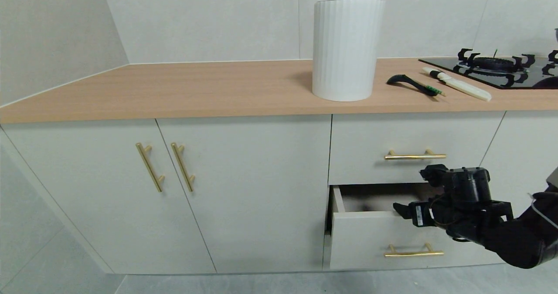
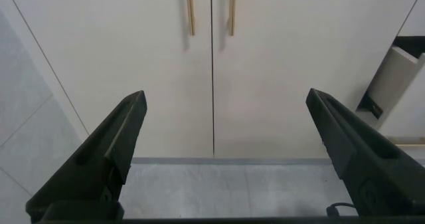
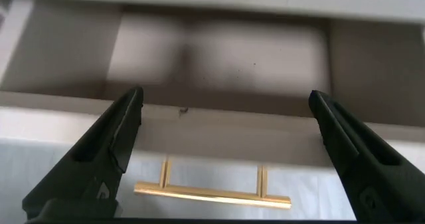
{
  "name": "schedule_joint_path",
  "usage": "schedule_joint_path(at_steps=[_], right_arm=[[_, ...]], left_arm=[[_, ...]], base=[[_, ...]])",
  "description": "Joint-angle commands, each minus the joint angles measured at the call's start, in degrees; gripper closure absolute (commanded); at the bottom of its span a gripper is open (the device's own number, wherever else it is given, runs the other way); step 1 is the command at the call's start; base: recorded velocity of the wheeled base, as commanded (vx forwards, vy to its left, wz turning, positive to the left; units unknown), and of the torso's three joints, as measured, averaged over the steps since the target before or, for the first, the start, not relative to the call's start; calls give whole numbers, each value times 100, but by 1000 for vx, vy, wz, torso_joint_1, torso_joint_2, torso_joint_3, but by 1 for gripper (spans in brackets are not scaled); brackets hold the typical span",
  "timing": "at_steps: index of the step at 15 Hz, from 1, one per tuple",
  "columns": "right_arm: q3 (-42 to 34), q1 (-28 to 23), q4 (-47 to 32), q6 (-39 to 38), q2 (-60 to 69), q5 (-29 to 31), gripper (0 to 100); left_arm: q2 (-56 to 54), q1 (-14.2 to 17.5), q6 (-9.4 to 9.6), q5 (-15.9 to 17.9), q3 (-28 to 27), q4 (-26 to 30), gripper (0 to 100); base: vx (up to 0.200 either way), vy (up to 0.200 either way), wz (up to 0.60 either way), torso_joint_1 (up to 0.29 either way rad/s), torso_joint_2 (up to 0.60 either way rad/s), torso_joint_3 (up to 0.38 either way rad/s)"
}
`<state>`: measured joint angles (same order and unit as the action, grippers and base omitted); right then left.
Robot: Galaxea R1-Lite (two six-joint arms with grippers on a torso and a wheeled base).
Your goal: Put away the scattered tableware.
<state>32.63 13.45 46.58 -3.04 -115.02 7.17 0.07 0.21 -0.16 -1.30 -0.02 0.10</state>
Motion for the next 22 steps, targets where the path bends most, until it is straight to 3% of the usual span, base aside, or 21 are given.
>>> schedule_joint_path(at_steps=[1, 9, 22], right_arm=[[59, 106, -395, 5, 472, -14, 0], [490, 229, -2997, 31, 1394, -295, 0], [586, 413, -4825, 585, 1579, -251, 0]], left_arm=[[1, 6, -2, -1, -6, -1, 0], [1, 6, -2, -1, -6, -1, 0], [1, 6, -2, -1, 2, -1, 0]], base=[[0, 0, 0, 0, 0, 0], [0, 0, 0, 0, 0, 0], [0, 0, 0, 0, 0, 0]])
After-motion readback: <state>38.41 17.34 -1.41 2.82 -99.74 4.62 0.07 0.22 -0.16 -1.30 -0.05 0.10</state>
